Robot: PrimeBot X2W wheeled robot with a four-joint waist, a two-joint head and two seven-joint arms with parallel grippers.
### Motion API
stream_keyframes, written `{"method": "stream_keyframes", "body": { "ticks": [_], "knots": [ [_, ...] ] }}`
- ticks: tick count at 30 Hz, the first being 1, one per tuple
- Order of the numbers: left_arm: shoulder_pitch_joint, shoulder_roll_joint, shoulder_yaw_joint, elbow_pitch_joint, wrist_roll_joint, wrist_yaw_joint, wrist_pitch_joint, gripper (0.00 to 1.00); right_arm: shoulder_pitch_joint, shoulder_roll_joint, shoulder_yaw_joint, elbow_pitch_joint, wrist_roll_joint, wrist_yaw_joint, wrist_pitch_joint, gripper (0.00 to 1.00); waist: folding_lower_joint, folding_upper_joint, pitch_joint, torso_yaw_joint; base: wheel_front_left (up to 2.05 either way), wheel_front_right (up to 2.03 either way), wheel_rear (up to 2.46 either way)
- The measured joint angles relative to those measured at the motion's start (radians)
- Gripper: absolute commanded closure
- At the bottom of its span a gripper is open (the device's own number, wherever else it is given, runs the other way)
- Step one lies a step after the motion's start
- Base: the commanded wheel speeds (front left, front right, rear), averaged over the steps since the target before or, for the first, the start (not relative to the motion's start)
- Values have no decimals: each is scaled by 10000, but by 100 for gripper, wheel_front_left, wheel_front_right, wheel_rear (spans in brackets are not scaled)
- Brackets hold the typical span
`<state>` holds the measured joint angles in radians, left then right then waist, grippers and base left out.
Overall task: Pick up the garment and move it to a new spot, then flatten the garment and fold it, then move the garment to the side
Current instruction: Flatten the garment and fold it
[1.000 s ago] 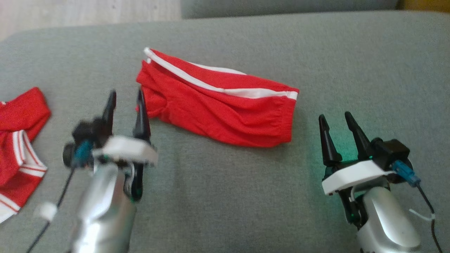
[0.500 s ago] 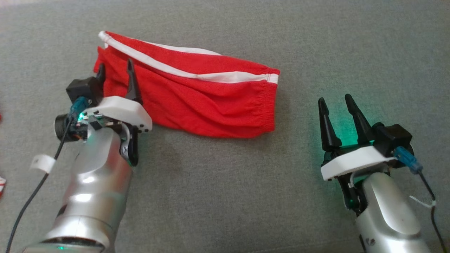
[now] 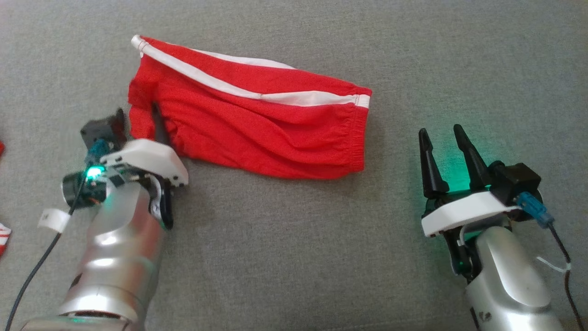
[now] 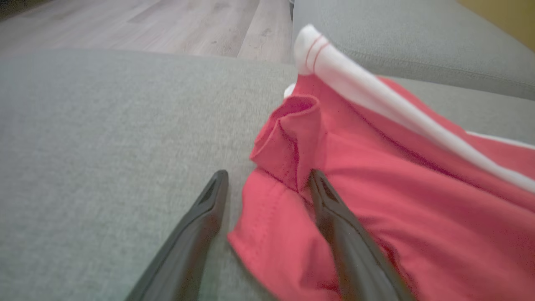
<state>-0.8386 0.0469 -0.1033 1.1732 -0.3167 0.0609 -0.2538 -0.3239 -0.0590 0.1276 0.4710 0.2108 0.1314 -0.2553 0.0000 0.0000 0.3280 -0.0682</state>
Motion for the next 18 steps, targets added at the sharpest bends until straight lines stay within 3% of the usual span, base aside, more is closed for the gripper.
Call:
{"method": "stream_keyframes", "body": {
  "ticks": [6, 7, 8, 9, 18],
  "knots": [
    [-62, -69, -144, 581, -249, -788, 136, 0, -125, 2, 161, 90, 94, 0, 0, 0, -1, 0, 31, 43, 0, 0, 0],
    [-112, -71, -199, 629, -286, -863, 146, 17, -188, 0, 192, 86, 94, 0, 0, 0, -1, 0, 40, 41, 0, 0, 0],
    [-180, -71, -232, 696, -291, -940, 150, 53, -248, 2, 224, 86, 96, 0, 0, 0, -1, 0, 51, 40, 0, 0, 0],
    [-233, -84, -276, 744, -320, -993, 157, 100, -297, 2, 244, 90, 96, 0, 0, 0, 0, 0, 52, 39, 0, 0, 0],
    [221, -236, -334, 499, -596, -1062, 46, 100, -116, -15, -21, 272, 178, 0, -2, 0, 0, 0, -557, 279, 0, 0, 0]
  ]
}}
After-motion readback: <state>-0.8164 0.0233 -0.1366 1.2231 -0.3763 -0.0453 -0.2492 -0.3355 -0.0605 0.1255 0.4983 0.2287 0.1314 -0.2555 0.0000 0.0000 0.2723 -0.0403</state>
